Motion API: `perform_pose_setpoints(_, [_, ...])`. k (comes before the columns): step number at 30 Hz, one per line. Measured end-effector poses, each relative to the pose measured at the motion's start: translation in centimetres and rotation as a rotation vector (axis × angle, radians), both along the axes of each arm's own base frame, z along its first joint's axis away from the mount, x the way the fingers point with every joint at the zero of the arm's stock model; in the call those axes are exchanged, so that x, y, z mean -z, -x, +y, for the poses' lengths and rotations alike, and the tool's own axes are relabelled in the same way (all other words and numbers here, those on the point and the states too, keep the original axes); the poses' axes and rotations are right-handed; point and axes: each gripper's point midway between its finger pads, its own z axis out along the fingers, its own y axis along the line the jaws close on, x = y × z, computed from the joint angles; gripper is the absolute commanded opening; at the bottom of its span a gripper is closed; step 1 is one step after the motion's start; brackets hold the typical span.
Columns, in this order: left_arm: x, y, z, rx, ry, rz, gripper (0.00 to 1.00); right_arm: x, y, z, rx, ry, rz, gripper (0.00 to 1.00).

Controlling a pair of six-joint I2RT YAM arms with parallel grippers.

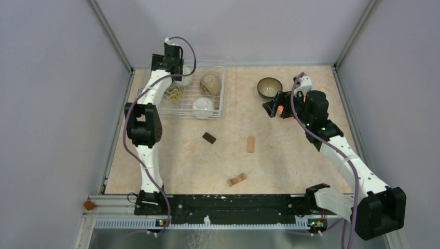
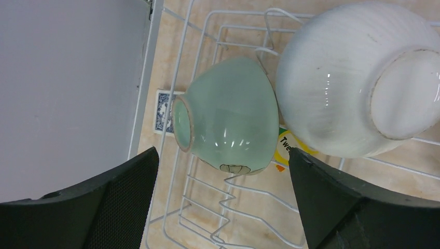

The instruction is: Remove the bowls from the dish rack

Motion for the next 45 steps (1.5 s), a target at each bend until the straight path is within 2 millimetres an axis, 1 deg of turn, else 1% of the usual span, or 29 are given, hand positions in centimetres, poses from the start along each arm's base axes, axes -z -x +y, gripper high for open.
perform_pose_setpoints(4, [0.5,-0.3,0.2,0.028,0.038,0.01,0.99,0.5,-0.2,0.1,0.0,0.004,0.014,0.86])
perform_pose_setpoints(7, [1.3,-0.5,0.2,0.047,0.058,0.025,0.99,0.7,-0.3,0.1,-0.002,0.005,0.02,0.86])
perform_pose_setpoints(13, [3.6,-0.7,-0.1,0.068,0.074,0.071,0.99,0.7,-0.3,0.1,-0.003,0.005,0.021,0.86])
perform_pose_setpoints(15, [4.2,-0.7,0.2,0.061,0.061,0.086,0.99,0.7,-0.3,0.1,-0.003,0.005,0.021,0.86])
perform_pose_setpoints(19, [4.5,-0.7,0.7,0.047,0.057,0.091,0.99,0.7,-0.3,0.1,-0.003,0.006,0.021,0.86])
perform_pose_setpoints(27, [4.5,-0.7,1.0,0.04,0.055,0.092,0.98,0.8,-0.2,0.1,-0.003,0.007,0.023,0.86])
perform_pose_setpoints(34, [4.5,-0.6,1.4,0.01,0.053,0.084,0.91,0.9,-0.2,0.1,-0.004,0.011,0.027,0.85])
perform_pose_setpoints(38, [4.7,-0.6,1.8,-0.005,0.082,0.075,0.81,1.1,-0.1,0.0,-0.004,0.015,0.034,0.84])
perform_pose_setpoints(41, [4.6,-0.8,2.0,-0.007,0.09,0.063,0.75,1.2,0.0,0.0,-0.005,0.02,0.04,0.84])
perform_pose_setpoints(45, [4.4,-0.7,2.3,-0.009,0.09,0.048,0.69,0.7,0.1,0.0,-0.006,0.021,0.031,0.84])
